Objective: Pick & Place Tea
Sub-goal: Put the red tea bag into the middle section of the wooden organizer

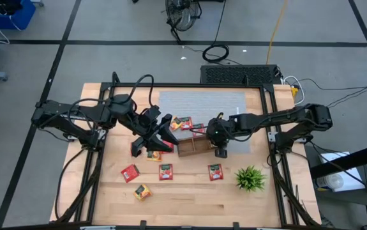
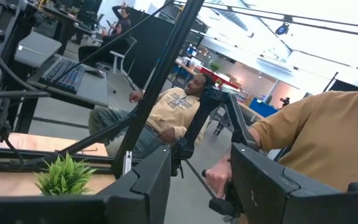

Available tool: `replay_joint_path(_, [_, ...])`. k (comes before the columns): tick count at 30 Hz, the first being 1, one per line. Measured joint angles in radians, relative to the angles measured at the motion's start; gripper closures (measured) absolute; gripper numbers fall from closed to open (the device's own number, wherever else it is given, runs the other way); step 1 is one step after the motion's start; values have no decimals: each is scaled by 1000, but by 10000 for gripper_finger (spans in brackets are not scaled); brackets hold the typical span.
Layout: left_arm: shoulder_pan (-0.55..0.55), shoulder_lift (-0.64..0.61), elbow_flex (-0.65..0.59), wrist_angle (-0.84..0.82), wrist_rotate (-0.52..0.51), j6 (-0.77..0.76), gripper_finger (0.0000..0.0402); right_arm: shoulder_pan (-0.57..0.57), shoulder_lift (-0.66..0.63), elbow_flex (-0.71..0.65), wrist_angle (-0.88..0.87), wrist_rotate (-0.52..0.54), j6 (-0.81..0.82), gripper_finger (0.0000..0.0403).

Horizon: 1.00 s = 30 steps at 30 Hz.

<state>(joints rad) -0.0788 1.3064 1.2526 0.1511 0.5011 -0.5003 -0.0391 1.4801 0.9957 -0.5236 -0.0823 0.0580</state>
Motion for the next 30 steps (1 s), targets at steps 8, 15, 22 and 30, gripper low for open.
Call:
replay_joint_path(8, [0, 0, 0, -12, -4, -18, 231, 2, -30, 122, 3, -23, 63, 403])
replay_joint_path(15, [1, 0, 0, -75, -26, -70, 231, 2, -118, 159, -45, -21, 157, 403])
replay_joint_path(22, [1, 0, 0, -157, -87, -86, 231, 68, -240, 160, -127, -19, 274, 403])
replay_joint_path(30, [0, 0, 0, -188, -91, -85, 231, 226, -275, 162, -143, 34, 468, 403])
